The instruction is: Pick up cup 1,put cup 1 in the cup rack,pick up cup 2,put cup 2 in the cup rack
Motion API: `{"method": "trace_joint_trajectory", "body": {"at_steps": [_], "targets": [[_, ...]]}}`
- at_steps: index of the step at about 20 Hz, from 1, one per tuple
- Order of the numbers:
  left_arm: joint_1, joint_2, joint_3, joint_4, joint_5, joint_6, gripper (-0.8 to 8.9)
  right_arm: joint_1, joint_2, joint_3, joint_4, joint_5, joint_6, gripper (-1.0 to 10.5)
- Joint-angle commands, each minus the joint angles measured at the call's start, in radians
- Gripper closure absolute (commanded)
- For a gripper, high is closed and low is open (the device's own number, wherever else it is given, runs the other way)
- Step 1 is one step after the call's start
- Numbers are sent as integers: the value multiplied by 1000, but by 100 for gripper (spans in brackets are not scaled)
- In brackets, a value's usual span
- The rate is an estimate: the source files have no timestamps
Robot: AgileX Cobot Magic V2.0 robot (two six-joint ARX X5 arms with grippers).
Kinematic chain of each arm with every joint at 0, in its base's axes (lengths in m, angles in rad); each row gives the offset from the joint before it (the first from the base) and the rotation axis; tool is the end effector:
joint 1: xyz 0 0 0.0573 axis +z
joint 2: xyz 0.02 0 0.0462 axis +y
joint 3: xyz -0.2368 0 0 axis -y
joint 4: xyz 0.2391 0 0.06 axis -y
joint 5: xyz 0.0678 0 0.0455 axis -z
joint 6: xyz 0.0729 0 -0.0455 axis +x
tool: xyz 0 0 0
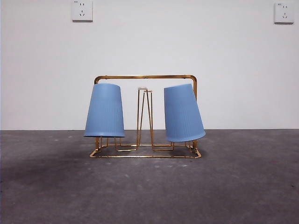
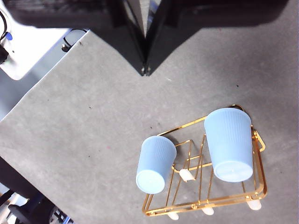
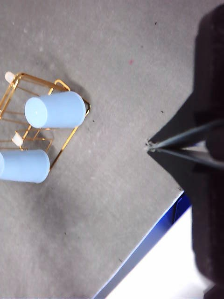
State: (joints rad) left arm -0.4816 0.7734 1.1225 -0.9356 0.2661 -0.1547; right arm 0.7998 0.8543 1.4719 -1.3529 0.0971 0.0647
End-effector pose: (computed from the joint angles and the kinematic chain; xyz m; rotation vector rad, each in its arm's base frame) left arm 0.1416 -0.0956 0.3306 -0.0786 0.6509 -0.6775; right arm 0.0948 0.0874 0.3753 -0.2655 0.6961 0.6470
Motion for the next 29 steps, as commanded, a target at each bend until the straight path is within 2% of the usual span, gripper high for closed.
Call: {"method": "trace_joint_trajectory", "body": {"at_steps": [1,9,12,14,16,17,19,20,23,24,29], "targets": [[-3,10,-2,0,3,-2,817,0,1,-3,-20,1,10,945],[-2,43,-2,-3,-20,24,817,0,1,-3,-20,1,10,945],[-2,45,-2,158,-125,133,817,0,1,-3,-20,1,10,945],[16,28,-3,300,-144,239,817,0,1,-3,-20,1,10,945],[94,-3,-12,437,-129,358,817,0,1,-3,-20,1,10,945],[152,-32,-38,505,-99,392,817,0,1,-3,-20,1,10,945],[281,-116,-147,651,-18,398,817,0,1,-3,-20,1,10,945],[338,-166,-219,709,-16,394,817,0,1,-3,-20,1,10,945],[452,-309,-439,781,-147,399,817,0,1,-3,-20,1,11,945],[475,-356,-513,794,-182,399,817,0,1,-3,-20,1,10,945],[503,-570,-841,795,-188,354,817,0,1,-3,-20,1,10,945]]}}
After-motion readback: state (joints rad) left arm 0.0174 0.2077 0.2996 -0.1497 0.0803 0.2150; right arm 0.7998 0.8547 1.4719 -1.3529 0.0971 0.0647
